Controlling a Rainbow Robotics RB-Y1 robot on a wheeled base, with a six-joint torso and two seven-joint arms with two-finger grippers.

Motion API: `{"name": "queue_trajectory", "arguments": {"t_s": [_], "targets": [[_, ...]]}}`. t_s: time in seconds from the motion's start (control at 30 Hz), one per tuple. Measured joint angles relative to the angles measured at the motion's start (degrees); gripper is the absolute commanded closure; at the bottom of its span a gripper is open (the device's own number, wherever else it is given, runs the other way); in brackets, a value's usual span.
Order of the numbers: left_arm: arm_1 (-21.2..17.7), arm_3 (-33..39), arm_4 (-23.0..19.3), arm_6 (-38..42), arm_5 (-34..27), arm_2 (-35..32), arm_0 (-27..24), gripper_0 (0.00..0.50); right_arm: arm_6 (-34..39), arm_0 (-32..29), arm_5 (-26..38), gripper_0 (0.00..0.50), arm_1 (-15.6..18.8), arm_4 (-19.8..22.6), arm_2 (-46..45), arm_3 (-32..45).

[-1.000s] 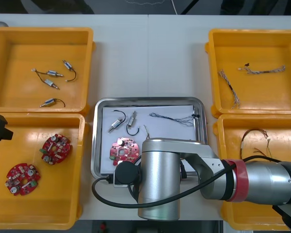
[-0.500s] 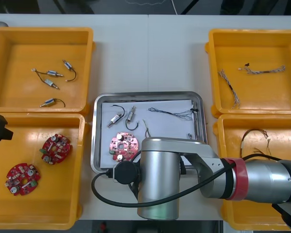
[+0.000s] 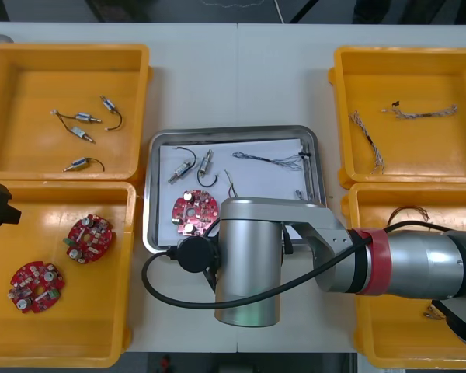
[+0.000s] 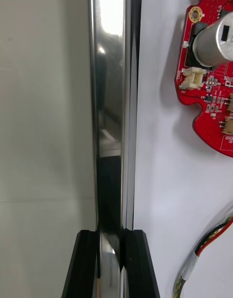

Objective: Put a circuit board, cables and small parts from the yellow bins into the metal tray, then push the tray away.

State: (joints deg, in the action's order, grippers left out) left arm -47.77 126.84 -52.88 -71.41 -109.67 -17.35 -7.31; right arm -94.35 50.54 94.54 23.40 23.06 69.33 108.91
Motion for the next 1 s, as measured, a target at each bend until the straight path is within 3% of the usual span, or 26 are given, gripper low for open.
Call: {"name": "queue_trajectory", "arguments": {"t_s": [0.5, 1.0], "targets": [[0.0, 0.0, 0.0, 0.0, 0.0, 0.0, 0.0, 0.000, 0.0, 8.7, -2.0, 0.500, 0.0, 2.7, 0.0, -7.5], [0.0, 0.0, 0.0, 0.0, 0.0, 0.0, 0.0, 0.000, -0.1, 17.8, -5.0, 0.500, 0.0, 11.0, 0.0, -16.1]]}}
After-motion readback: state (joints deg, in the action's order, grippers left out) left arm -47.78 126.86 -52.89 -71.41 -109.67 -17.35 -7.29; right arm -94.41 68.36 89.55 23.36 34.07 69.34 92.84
